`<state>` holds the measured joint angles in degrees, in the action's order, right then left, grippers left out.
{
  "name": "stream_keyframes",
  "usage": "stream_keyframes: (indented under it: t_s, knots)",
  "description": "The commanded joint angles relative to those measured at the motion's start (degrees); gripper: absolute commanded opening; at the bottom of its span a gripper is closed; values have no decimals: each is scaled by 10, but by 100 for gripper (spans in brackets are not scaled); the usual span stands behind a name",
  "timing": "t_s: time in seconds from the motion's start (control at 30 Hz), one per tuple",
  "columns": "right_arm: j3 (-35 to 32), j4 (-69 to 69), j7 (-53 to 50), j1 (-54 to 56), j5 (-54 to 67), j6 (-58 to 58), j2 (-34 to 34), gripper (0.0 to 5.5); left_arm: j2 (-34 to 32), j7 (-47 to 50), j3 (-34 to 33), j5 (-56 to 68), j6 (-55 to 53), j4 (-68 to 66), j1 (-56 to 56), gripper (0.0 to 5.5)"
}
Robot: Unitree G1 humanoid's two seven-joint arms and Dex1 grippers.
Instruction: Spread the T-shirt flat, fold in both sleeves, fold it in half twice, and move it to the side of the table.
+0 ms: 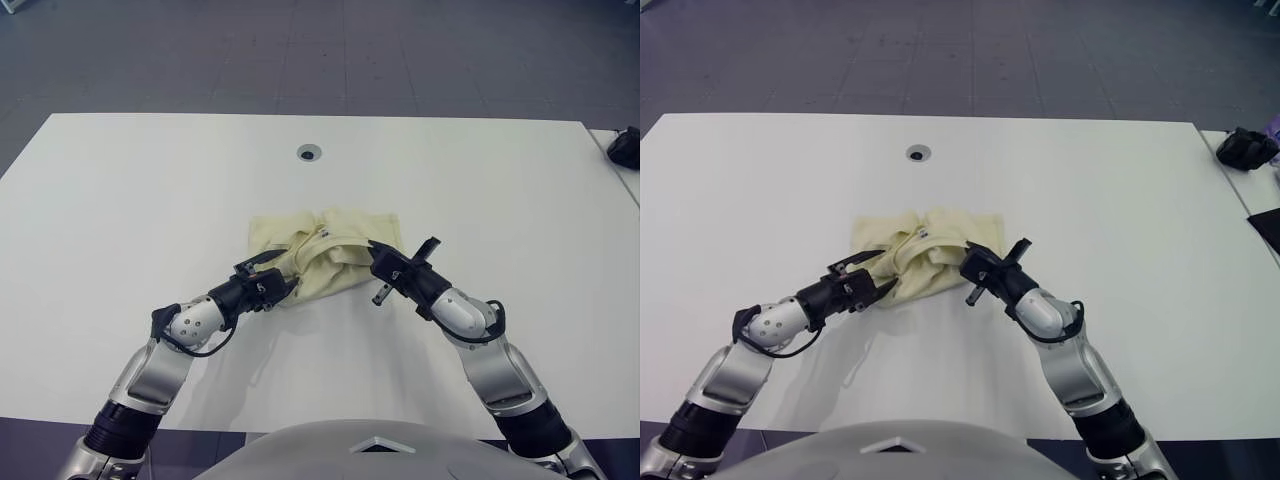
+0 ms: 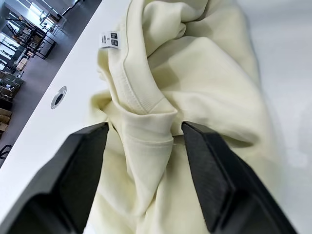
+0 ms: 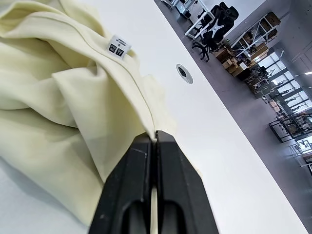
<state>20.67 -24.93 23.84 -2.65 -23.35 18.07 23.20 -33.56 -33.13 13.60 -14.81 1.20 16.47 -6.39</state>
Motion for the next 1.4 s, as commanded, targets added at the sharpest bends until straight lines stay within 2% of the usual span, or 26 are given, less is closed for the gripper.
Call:
stream_keyframes:
  t_s: [0.03,0.47,0.87,1.1,1.4]
  knots:
    - [-2,-2,-2,8,-2,1,-7,0,-5,4,-2,-21,2,-26,39,208]
    - [-8,-2,-3,5,-4,10,-13,0,-17,-17,12,-18,9,-26,42,2]
    - [-7,-4,-1,3,-2,20,-18,0,-38,-16,16,-41,27,-17,21,177]
    - [-7,-2,2,7,2,20,-18,0,-28,1,22,-68,31,-41,37,305]
    - [-1,-1,0,1,-1,19,-20,0,-11,20,18,-67,41,-42,41,165]
